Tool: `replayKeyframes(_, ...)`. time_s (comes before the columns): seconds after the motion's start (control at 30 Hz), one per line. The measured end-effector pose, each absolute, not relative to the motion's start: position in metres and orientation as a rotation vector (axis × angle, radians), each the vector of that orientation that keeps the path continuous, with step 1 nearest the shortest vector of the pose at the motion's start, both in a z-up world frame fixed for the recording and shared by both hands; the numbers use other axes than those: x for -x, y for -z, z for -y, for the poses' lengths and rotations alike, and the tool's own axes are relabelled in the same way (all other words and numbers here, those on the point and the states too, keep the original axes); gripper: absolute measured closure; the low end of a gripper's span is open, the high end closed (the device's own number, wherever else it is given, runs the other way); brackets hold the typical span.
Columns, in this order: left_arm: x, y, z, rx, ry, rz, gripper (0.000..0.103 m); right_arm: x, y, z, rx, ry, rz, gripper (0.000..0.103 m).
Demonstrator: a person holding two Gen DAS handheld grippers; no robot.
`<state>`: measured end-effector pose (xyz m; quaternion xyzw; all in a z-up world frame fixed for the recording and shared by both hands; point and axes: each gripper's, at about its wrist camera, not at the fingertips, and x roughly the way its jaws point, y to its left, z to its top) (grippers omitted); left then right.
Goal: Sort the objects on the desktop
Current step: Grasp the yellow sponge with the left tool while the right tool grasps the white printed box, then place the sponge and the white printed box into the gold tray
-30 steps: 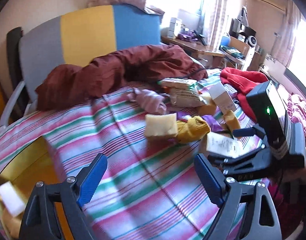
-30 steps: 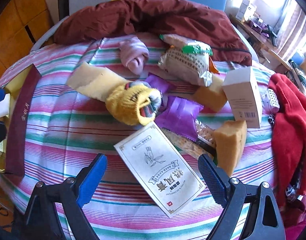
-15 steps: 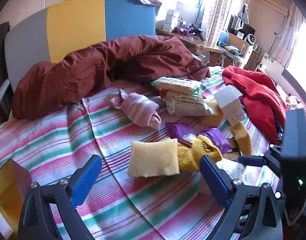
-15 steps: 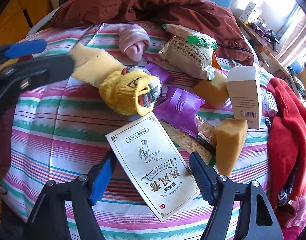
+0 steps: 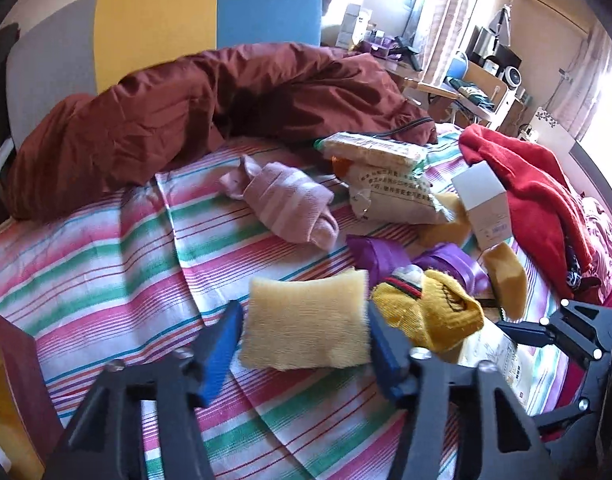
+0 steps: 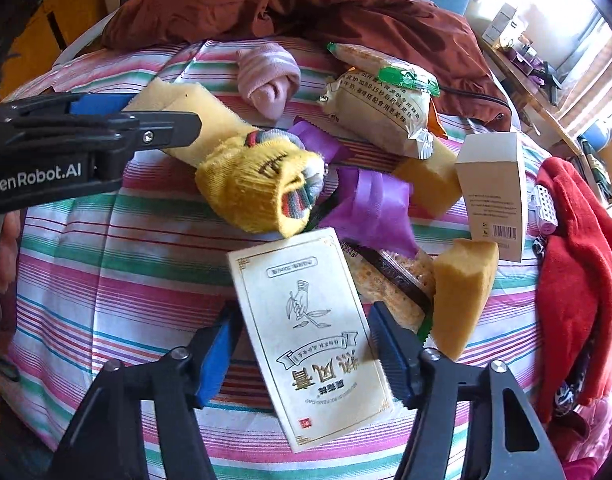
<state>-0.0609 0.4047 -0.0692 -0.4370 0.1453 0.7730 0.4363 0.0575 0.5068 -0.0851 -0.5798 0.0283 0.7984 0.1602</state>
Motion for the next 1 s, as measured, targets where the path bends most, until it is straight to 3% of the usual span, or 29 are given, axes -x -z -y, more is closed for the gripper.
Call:
replayKeyframes(0.37,0.039,0.028,-0.348,0.976,-2.081,-0.329,0.049,-0.060,0.078,-0.501,1.638,-2.351,-0.108,0.051)
replayKeyframes(1.0,0.015,-0.039,-0.169,0.839,-2.506,-0.291,0.049,-0.065,0.026,-0.433,1.503,-2.800,-0.206,0.051)
